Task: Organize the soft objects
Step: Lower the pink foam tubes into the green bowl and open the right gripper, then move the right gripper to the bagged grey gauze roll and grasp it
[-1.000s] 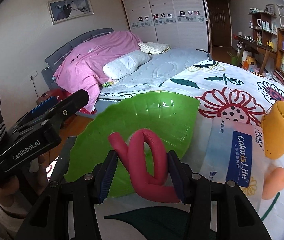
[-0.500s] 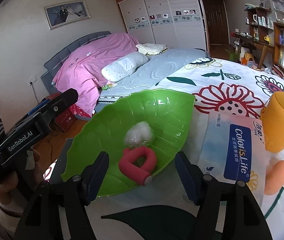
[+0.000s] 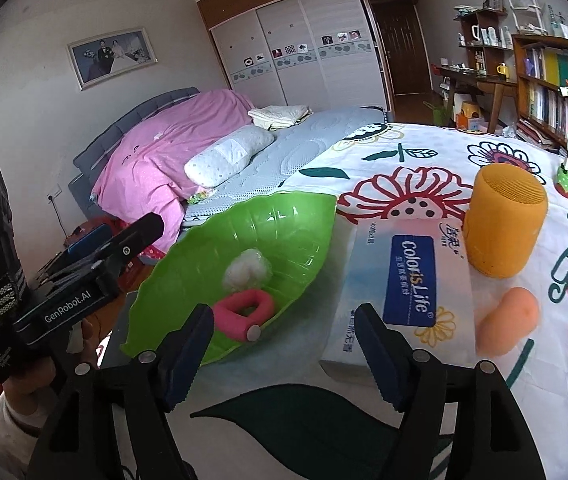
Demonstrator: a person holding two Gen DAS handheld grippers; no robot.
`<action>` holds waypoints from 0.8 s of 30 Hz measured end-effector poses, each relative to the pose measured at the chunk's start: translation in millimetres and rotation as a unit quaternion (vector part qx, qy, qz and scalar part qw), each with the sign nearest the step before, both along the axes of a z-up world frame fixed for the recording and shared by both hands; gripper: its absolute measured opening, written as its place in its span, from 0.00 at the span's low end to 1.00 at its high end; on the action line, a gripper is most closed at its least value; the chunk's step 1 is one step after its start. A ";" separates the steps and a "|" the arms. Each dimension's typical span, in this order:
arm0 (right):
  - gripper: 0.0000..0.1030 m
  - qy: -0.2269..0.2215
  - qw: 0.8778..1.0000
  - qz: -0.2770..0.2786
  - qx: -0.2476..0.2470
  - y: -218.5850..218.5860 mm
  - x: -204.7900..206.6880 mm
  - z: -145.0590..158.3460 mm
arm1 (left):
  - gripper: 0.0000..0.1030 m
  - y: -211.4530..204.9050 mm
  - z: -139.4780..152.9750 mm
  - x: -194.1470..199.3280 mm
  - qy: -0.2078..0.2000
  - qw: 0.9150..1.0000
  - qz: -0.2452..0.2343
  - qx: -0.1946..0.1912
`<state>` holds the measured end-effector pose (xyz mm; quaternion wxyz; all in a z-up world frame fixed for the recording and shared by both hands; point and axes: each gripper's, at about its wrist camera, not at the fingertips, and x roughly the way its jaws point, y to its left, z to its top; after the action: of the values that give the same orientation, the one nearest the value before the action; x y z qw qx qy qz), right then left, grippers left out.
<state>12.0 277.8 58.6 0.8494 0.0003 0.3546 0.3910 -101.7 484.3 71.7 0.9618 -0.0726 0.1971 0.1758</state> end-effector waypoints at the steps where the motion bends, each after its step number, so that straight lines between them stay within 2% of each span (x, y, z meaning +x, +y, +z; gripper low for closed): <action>1: 0.74 -0.001 1.000 -0.004 0.004 -3.4 -0.1 0.7 | 1.00 -2.0 0.3 1.2 0.002 1.000 -0.003 0.000; 11: 0.77 -0.016 0.998 -0.068 0.006 -47.2 -1.7 0.2 | 1.00 -25.2 3.0 8.5 0.009 0.999 -0.037 0.007; 24: 0.78 -0.012 0.985 -0.169 -0.021 -128.1 1.7 -17.0 | 1.00 -76.7 -3.1 28.3 0.044 0.991 -0.125 0.016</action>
<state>13.7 149.7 41.6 0.9073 0.0374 0.3470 0.2345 -73.4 407.6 68.6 0.9676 -0.0238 0.2440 0.0602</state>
